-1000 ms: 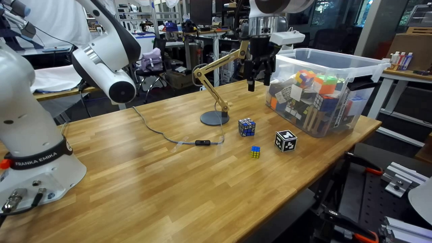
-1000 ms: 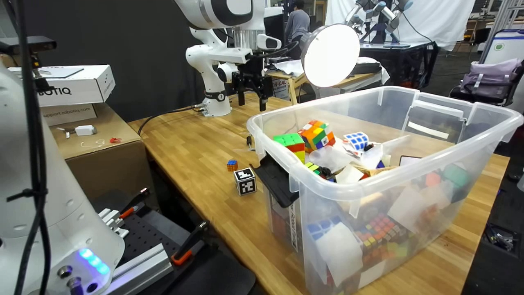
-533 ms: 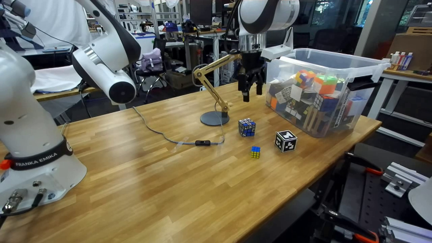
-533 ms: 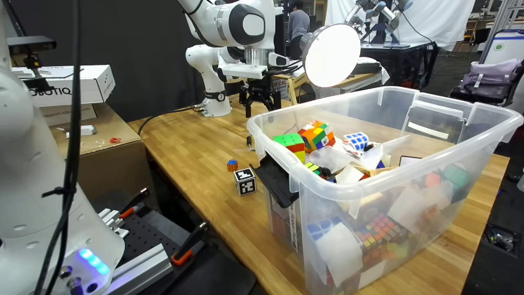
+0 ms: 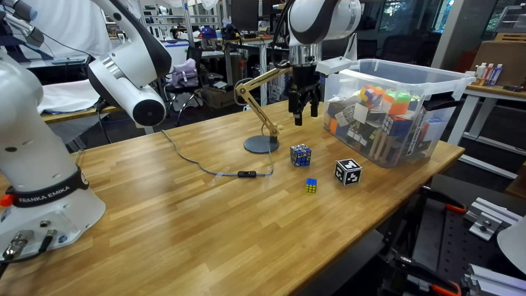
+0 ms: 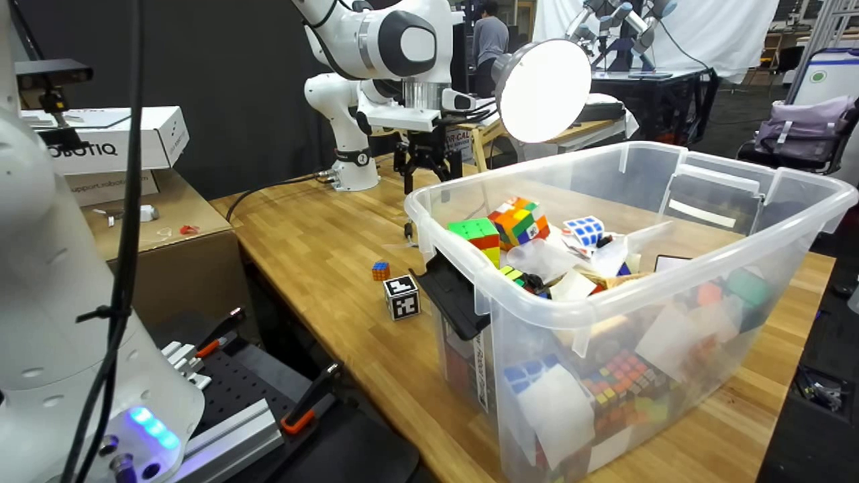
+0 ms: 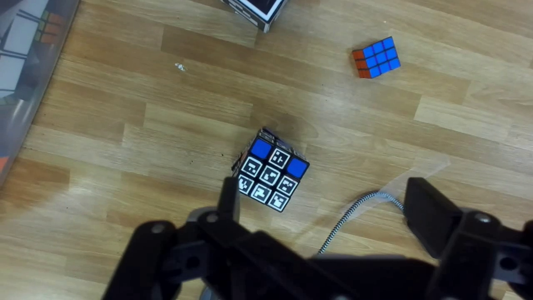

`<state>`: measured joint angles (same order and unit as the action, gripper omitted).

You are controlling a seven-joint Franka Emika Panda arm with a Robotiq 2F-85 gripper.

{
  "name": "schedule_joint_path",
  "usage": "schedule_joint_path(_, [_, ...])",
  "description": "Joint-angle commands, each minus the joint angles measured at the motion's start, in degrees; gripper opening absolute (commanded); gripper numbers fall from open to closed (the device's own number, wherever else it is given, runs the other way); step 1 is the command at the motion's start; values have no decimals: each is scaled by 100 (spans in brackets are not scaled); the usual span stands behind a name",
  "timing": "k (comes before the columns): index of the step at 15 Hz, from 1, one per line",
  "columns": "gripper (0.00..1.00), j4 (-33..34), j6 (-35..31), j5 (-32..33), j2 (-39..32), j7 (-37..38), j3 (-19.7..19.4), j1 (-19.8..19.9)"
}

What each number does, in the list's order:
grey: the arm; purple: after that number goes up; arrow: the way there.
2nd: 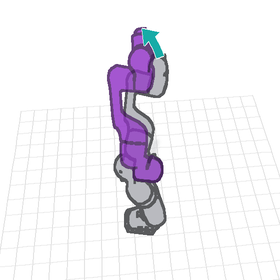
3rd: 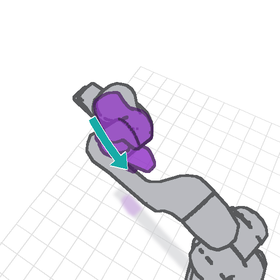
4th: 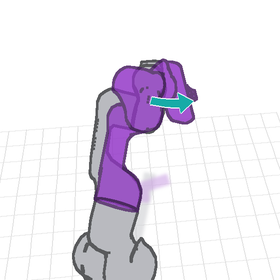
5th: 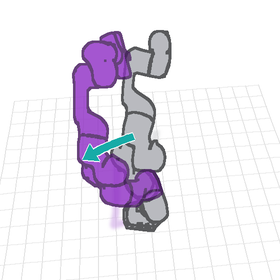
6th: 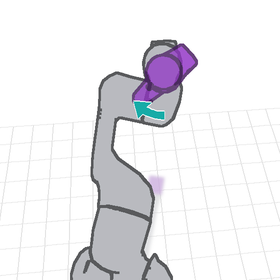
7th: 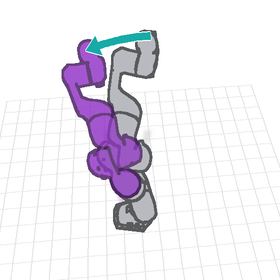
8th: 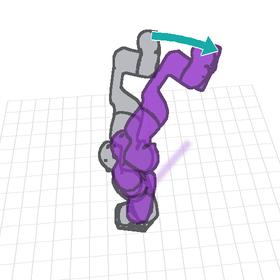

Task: Move the lettered cube to the left

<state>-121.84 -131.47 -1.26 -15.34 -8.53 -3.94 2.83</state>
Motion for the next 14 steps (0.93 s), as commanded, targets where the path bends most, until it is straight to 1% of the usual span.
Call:
schedule_joint_path(1, [100, 75, -93, 106, -109, 504, -23, 19])
schedule_joint_path(3, [100, 78, -161, -54, -207, 823, -21, 35])
schedule_joint_path(5, [100, 55, -350, -304, -359, 874, 47, 88])
schedule_joint_path(9, [100, -2, -1185, -724, -688, 490, 226, 180])
schedule_joint_path(10, [100, 8, -882, -495, -637, 726, 123, 78])
schedule_joint_path(14, [100, 9, -952, -494, -691, 729, 133, 77])
